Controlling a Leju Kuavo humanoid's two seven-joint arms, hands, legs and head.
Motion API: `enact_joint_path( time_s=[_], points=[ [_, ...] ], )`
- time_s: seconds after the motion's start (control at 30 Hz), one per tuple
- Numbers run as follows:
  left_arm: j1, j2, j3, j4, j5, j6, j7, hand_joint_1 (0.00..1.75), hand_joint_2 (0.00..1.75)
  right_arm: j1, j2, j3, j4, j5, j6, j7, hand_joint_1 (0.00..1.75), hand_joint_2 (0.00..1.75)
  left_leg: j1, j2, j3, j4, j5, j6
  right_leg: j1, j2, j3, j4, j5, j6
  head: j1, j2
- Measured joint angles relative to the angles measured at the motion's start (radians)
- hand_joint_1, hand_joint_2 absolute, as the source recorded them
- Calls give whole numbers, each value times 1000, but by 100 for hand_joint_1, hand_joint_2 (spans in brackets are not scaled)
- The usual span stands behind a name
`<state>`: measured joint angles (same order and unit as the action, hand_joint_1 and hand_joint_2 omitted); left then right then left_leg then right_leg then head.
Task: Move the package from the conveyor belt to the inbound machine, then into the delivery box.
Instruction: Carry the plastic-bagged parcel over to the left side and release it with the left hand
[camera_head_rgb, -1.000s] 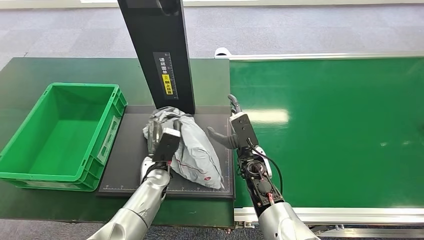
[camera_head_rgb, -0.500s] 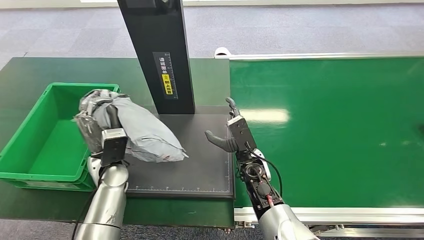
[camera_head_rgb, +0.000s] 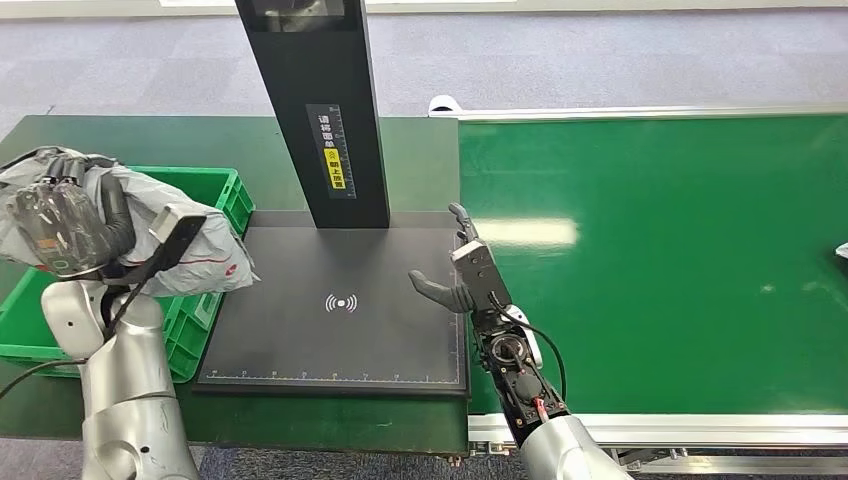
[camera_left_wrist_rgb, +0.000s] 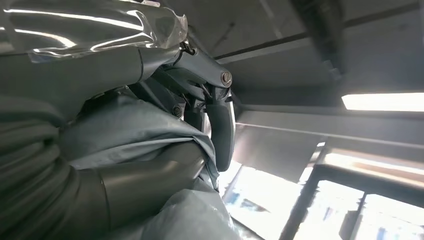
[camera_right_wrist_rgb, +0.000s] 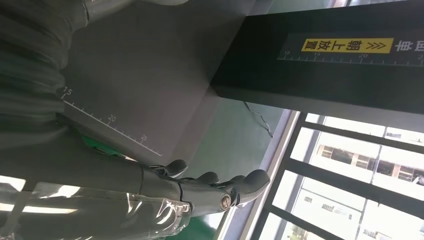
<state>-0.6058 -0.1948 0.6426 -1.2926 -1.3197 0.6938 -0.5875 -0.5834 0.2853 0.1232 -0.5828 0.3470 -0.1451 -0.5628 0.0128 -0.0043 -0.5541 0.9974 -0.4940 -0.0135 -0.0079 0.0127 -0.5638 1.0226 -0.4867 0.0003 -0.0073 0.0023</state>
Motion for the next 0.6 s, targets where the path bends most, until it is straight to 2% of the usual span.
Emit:
enact_joint_path(
  time_s=[0.1, 0.27, 0.37, 0.43, 0.6],
  points=[
    [-37, 19, 62, 62, -56, 0, 54, 175, 175, 2, -2, 6, -3, 1, 0, 2, 0, 175, 0, -1, 0, 0, 0, 0, 0, 0, 0, 0, 0, 0, 0, 0],
    [-105, 96, 93, 229, -193, 0, 370, 175, 175, 2, -5, 16, -4, 6, 1, 7, 0, 175, 0, 1, -1, 0, 0, 0, 0, 1, -1, 0, 0, 0, 0, 0],
    [-144, 159, 93, 346, -211, 0, 488, 175, 175, 4, -8, 20, -4, 10, 1, 8, 0, 175, 0, 0, -1, 0, 1, 0, 0, 0, -2, 0, 0, 0, 0, 0],
    [-162, 190, 90, 399, -195, 0, 514, 175, 175, 8, -9, 25, -4, 12, 1, 8, 0, 175, 0, 0, -1, 0, 1, 0, 0, 0, -2, 0, 0, 0, 0, 0],
    [-194, 237, 102, 488, -85, -1, 478, 175, 175, 21, -11, 38, -4, 19, 3, 8, 0, 175, 0, 0, -2, 0, 1, 0, 0, 0, -2, 0, 0, 0, 0, 0]
  ],
)
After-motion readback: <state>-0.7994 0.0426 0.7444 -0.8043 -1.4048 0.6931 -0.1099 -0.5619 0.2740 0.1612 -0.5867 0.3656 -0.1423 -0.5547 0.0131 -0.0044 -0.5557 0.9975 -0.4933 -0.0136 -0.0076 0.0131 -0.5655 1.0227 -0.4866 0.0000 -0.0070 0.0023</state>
